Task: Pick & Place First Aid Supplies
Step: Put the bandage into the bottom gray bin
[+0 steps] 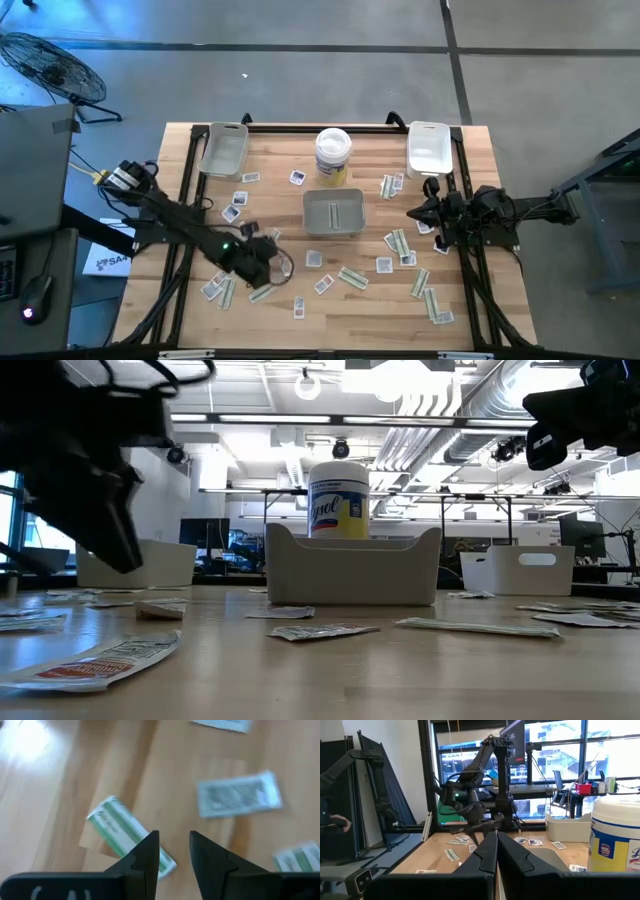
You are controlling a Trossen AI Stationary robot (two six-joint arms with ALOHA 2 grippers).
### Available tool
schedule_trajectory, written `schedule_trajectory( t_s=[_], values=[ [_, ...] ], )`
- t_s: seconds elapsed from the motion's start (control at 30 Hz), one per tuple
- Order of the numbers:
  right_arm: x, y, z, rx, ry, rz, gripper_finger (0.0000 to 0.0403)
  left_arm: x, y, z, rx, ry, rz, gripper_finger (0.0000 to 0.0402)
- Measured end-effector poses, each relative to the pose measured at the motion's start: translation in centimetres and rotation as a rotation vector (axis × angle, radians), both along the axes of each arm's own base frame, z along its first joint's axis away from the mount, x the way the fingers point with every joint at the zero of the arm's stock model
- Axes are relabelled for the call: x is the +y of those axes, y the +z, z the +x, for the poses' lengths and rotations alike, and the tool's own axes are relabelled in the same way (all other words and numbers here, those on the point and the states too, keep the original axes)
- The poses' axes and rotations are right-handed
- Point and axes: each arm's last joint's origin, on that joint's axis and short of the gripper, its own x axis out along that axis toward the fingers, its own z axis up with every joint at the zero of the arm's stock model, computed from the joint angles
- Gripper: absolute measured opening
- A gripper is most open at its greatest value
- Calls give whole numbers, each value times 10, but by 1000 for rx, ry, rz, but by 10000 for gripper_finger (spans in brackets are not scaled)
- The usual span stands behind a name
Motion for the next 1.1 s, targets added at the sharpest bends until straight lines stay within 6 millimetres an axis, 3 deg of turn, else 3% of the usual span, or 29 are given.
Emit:
schedule_trajectory(
  t_s=[0.17,0.47,0.73,0.83,1.0,1.1],
  values=[
    [0,0,0,0,0,0,5,-4,-6,-10,75,-115,41,104],
    [0,0,0,0,0,0,5,14,-32,-16,57,-72,20,104],
    [0,0,0,0,0,0,5,16,-38,-19,46,-69,5,102],
    [0,0,0,0,1,0,5,17,-41,-20,37,-68,-1,83],
    [0,0,0,0,1,0,5,19,-48,-24,20,-19,-36,18],
    [0,0,0,0,0,0,5,19,-49,-24,3,14,-66,7]
  ],
)
